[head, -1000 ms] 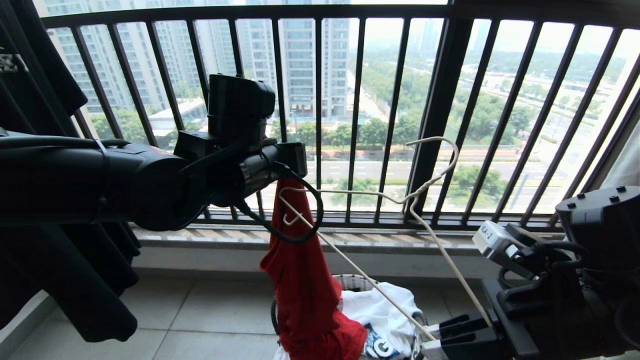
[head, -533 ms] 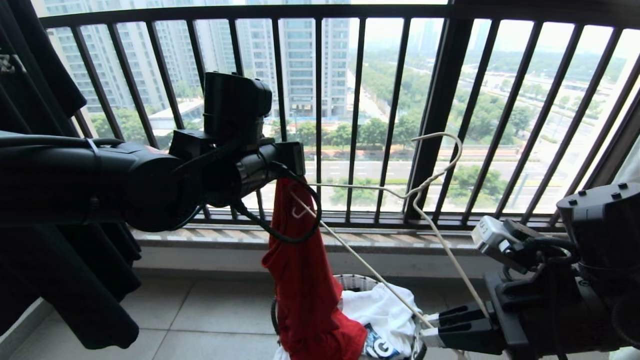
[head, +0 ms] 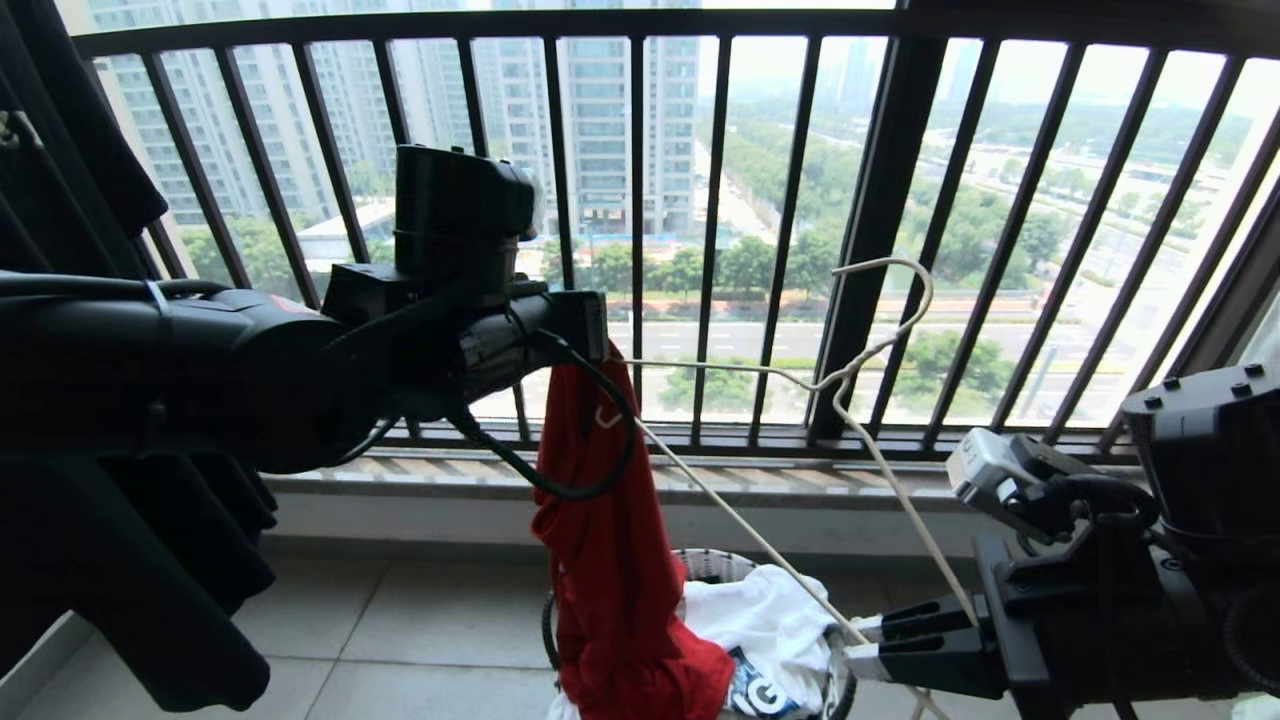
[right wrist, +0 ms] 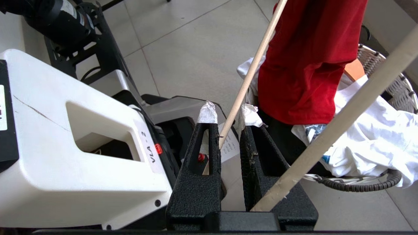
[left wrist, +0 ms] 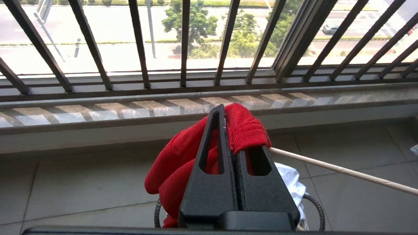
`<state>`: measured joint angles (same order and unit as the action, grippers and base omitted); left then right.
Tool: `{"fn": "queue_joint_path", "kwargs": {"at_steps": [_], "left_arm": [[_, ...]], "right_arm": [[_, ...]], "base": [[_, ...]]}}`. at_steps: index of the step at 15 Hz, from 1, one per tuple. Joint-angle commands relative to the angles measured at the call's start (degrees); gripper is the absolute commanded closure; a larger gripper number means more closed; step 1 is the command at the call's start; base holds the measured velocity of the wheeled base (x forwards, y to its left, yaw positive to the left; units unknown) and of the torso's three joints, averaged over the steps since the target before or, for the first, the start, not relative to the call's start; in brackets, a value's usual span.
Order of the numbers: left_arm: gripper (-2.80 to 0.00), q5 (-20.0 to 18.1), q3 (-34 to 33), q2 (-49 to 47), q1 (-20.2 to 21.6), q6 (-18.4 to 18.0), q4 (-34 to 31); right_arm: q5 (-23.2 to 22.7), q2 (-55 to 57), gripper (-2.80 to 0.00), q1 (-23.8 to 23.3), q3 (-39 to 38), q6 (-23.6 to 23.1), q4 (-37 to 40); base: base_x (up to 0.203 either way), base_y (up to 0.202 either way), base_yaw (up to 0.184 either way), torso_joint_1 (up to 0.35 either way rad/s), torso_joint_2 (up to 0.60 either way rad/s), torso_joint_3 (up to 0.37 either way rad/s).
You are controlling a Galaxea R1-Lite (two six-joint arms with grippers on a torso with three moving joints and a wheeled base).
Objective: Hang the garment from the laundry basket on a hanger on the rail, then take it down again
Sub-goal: Hang the clothes on the clothes rack
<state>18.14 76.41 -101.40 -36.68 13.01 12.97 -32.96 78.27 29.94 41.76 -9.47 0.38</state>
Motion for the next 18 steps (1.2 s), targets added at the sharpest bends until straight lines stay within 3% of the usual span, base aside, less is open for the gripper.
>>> {"fn": "queue_joint_path", "kwargs": {"at_steps": [1,6,10,13,17,18], "left_arm": [[0.00,-5.2,-1.2,1.9,-1.1,0.3,-3.0],[0.00,-6.0,-1.4,1.6,-1.2,0.3,-4.0],[0.00,-10.1,-2.3,3.2,-1.2,0.3,-5.1],[0.00,-14.3,-2.8,5.7,-2.9,0.6,-9.0],[0.00,-13.9,-0.3,6.3,-4.3,0.8,-15.0],[0.00,-12.2,0.6,6.1,-4.1,1.1,-16.0]], "right_arm": [[-0.6,1.4,0.00,0.8,-0.9,-2.2,0.1],[-1.2,1.0,0.00,2.4,-2.4,-4.2,0.3],[-1.7,-0.1,0.00,3.2,-4.6,-9.3,0.7],[-1.7,0.0,0.00,3.4,-4.6,-9.4,0.6],[2.6,-1.0,0.00,1.0,-4.4,-9.6,0.3],[3.4,-1.5,0.00,0.7,-4.4,-10.1,0.4]], "base": [[0.000,0.000,0.000,0.000,0.00,0.000],[0.000,0.000,0.000,0.000,0.00,0.000],[0.000,0.000,0.000,0.000,0.00,0.000],[0.000,0.000,0.000,0.000,0.00,0.000],[0.000,0.000,0.000,0.000,0.00,0.000],[0.000,0.000,0.000,0.000,0.00,0.000]]}}
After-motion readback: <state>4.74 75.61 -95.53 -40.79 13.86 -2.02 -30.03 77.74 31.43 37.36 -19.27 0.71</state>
